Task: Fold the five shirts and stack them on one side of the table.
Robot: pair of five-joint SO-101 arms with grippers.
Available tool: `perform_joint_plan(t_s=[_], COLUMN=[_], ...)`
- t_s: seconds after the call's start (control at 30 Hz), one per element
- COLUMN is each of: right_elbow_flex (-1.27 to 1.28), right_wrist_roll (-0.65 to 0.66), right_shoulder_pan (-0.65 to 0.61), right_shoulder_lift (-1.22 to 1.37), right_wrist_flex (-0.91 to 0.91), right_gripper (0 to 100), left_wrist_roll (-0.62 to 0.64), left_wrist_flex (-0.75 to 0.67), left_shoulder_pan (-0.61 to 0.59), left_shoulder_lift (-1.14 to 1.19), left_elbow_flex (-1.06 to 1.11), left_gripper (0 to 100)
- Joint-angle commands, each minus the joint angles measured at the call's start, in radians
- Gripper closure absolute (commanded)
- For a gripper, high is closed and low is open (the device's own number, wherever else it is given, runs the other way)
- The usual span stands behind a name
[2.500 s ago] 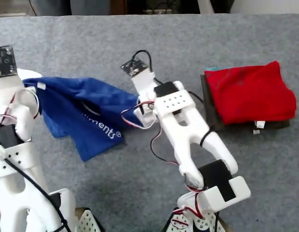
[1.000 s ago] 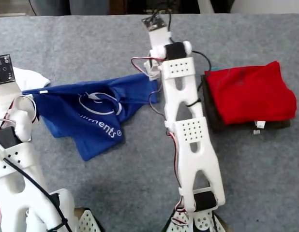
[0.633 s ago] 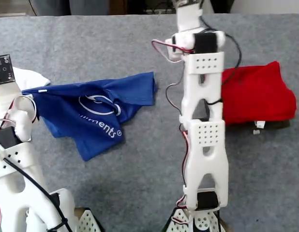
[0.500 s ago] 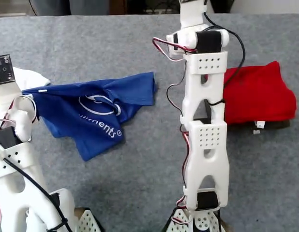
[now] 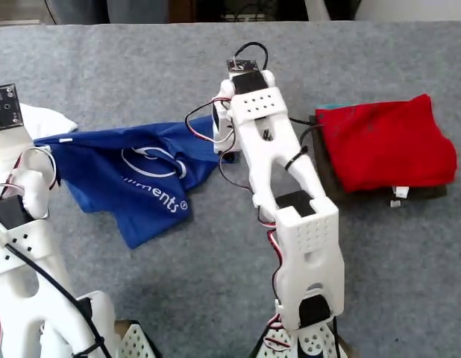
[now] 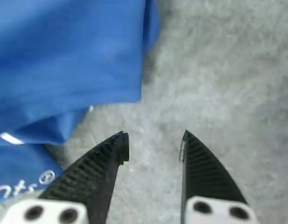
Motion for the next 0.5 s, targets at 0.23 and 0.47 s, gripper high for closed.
perform_joint_plan(t_s=[0.23,0.47], right_elbow_flex=[-0.119,-0.282], right_wrist_roll=[-0.017,-0.017], right_shoulder_pan=[-0.021,-0.017], right_shoulder_lift=[0.134,0.265], right_wrist_flex=[-0.068,-0.046], right_gripper=[81.4,81.5], left_wrist_roll=[-0.005,-0.005], left_wrist_flex=[-0.014,-0.017], left_shoulder_pan=[-0.007,-0.01], left_shoulder_lift=[-0.012,-0.012], left_elbow_flex=[0.021,0.038], left_gripper=[97,97])
